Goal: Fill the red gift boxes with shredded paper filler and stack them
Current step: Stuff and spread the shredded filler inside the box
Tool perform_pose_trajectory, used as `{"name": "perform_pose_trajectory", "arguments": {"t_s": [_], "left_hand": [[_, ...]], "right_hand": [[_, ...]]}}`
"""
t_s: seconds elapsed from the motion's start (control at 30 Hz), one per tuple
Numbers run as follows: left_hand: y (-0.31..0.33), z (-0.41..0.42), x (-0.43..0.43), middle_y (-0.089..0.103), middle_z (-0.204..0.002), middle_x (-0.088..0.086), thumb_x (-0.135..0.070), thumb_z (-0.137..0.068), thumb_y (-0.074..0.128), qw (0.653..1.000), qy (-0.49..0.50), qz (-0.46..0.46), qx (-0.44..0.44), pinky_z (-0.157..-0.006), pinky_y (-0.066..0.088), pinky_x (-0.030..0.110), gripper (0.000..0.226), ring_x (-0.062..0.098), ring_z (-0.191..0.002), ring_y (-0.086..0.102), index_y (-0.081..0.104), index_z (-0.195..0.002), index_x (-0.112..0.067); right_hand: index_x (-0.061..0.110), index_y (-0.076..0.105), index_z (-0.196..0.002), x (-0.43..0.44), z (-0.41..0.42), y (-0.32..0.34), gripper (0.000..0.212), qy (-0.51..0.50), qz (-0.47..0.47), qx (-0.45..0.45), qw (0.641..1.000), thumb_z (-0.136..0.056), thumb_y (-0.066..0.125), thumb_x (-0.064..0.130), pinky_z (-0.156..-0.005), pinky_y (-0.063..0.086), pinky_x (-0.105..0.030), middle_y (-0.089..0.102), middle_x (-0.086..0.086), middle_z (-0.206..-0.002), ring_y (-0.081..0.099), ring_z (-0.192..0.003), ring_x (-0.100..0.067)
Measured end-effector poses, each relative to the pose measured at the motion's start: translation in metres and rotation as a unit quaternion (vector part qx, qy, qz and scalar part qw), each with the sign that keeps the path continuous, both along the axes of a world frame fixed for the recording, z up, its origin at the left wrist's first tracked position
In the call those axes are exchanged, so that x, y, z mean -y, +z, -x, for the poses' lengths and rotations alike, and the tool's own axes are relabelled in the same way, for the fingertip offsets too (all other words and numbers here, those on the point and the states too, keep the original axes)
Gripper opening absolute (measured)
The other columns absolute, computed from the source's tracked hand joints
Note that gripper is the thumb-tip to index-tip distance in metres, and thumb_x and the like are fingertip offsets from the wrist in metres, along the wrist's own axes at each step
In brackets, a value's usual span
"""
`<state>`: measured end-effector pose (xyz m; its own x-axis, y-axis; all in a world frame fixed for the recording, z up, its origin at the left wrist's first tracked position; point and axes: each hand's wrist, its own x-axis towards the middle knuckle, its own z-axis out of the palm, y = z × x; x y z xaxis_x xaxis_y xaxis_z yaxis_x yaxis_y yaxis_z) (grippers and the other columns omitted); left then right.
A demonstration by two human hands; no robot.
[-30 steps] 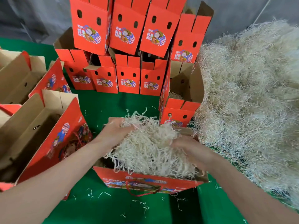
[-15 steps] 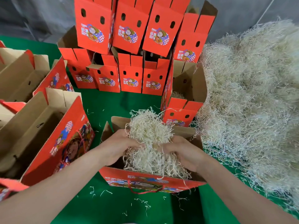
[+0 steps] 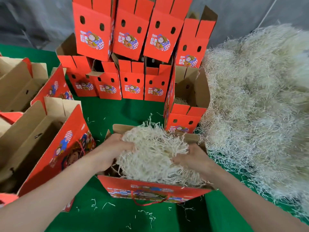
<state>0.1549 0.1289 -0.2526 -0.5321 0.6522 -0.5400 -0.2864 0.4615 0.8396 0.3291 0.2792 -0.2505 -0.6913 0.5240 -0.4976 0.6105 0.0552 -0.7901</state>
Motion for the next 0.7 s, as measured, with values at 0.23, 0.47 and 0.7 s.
{"name": "perform_pose_trajectory", "arguments": {"t_s": [0.23, 0.47, 0.7], "left_hand": [[-0.011, 0.018, 0.016, 0.037, -0.139, 0.004, -0.008, -0.09, 0.055, 0.997, 0.075, 0.027, -0.014, -0.112, 0.013, 0.041, 0.061, 0.022, -0.127, 0.034, 0.024, -0.142, -0.006], [0.002, 0.006, 0.019, 0.06, -0.116, 0.003, -0.013, -0.077, 0.07, 1.0, 0.009, -0.016, 0.015, -0.087, 0.044, 0.037, 0.041, 0.012, -0.1, 0.054, 0.046, -0.11, -0.01], [0.0, -0.015, 0.001, 0.071, -0.098, 0.012, 0.005, -0.08, 0.059, 0.979, -0.086, -0.083, 0.163, -0.076, 0.057, 0.035, 0.013, 0.023, -0.091, 0.068, 0.067, -0.082, -0.005]], "right_hand": [[-0.003, 0.023, -0.138, -0.024, -0.027, 0.001, 0.066, -0.025, 0.013, 0.028, 0.999, -0.087, 0.061, 0.014, -0.1, 0.034, -0.039, 0.036, -0.011, -0.136, 0.05, -0.093, -0.015], [0.013, 0.013, -0.145, -0.017, -0.018, 0.013, 0.097, 0.02, 0.047, -0.009, 0.999, -0.072, 0.07, 0.043, -0.102, 0.03, -0.032, 0.025, -0.007, -0.148, 0.039, -0.114, -0.014], [0.01, 0.018, -0.145, 0.019, 0.026, -0.004, 0.108, 0.052, 0.03, 0.028, 0.998, -0.066, 0.077, 0.052, -0.102, 0.034, -0.035, 0.031, -0.008, -0.147, 0.034, -0.132, -0.023]]}}
